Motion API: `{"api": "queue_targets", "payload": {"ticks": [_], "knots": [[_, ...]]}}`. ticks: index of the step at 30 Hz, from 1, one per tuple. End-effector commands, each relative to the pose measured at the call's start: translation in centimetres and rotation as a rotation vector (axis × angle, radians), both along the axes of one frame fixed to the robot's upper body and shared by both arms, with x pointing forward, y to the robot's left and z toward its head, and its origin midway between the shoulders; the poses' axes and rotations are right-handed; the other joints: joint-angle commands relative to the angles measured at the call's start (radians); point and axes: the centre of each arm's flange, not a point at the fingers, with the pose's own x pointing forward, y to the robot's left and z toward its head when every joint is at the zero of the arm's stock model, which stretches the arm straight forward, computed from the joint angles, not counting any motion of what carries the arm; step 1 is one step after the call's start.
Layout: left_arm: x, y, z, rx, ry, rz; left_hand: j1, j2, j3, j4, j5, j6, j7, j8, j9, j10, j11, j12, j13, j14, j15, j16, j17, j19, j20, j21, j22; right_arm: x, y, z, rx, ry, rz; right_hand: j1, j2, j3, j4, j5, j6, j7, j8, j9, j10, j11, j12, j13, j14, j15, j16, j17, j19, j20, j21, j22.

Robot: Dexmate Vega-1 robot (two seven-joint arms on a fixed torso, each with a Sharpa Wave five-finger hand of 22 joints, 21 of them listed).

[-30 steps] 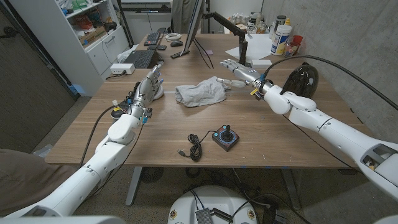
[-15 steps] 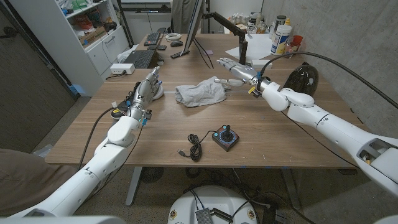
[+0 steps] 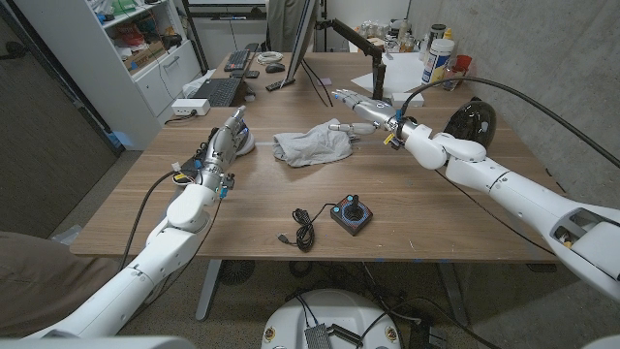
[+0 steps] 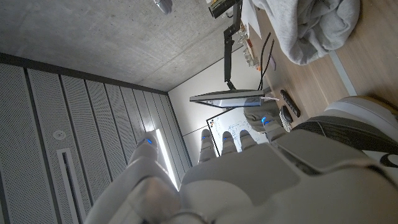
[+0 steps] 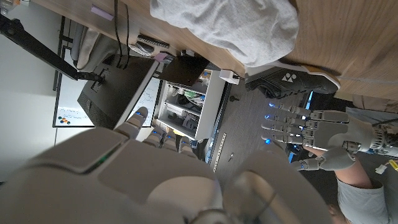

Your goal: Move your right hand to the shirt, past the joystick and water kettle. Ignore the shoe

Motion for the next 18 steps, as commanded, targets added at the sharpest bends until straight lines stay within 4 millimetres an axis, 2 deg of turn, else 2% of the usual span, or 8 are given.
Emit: {"api": "queue_targets", "payload": {"ticks": [1,13,16,18], "knots": [[-0.31,0.09,-0.20,-0.014,-0.013,0.009,0.009,-0.001,0.004,-0.007,0.001,-0.006,0.001,-0.002,0.003,0.004,-0.003,0.006,0.005,-0.014,-0.007,0.003,0.002,-0.007,0.003,0.004,0.002,0.27,1.77,0.56,-0.028,-0.003,0.024,-0.008,-0.007,-0.002,0.000,-0.004,-0.025,-0.002,0.006,0.003,-0.011,-0.002,0.005,0.004,-0.072,0.003,-0.001,0.001,-0.001,0.004,-0.006,0.002],[-0.58,0.18,-0.19,-0.024,-0.022,0.011,0.011,-0.001,0.005,-0.008,0.001,-0.007,0.001,-0.001,0.002,0.004,-0.002,0.005,0.005,-0.020,-0.008,0.002,0.002,-0.008,0.002,0.004,0.002,0.36,2.47,0.72,-0.059,-0.012,0.025,-0.015,-0.009,-0.009,0.003,-0.002,-0.043,0.001,0.006,0.003,-0.018,-0.004,0.005,0.004,-0.078,0.002,-0.001,0.002,-0.004,0.005,-0.010,0.003],[-0.62,0.26,-0.19,-0.028,-0.024,0.015,0.015,0.000,0.006,-0.010,0.001,-0.047,-0.013,-0.013,0.002,0.005,-0.002,0.005,0.005,-0.020,-0.008,0.003,0.002,-0.008,0.002,0.005,0.001,0.45,2.64,0.76,-0.064,-0.013,0.024,-0.016,-0.009,-0.010,0.003,-0.001,-0.048,0.001,0.006,0.003,-0.020,-0.004,0.005,0.004,-0.079,0.001,-0.001,0.002,-0.005,0.005,-0.011,0.003],[-0.62,0.26,-0.19,-0.028,-0.024,0.015,0.015,0.000,0.006,-0.010,0.001,-0.049,-0.012,-0.013,0.002,0.006,-0.002,0.005,0.005,-0.020,-0.008,0.003,0.002,-0.008,0.001,0.005,0.001,0.45,2.64,0.76,-0.064,-0.013,0.024,-0.016,-0.008,-0.010,0.003,-0.001,-0.050,0.000,0.006,0.003,-0.023,-0.006,0.005,0.004,-0.080,0.000,-0.001,0.002,-0.005,0.005,-0.011,0.003]]}}
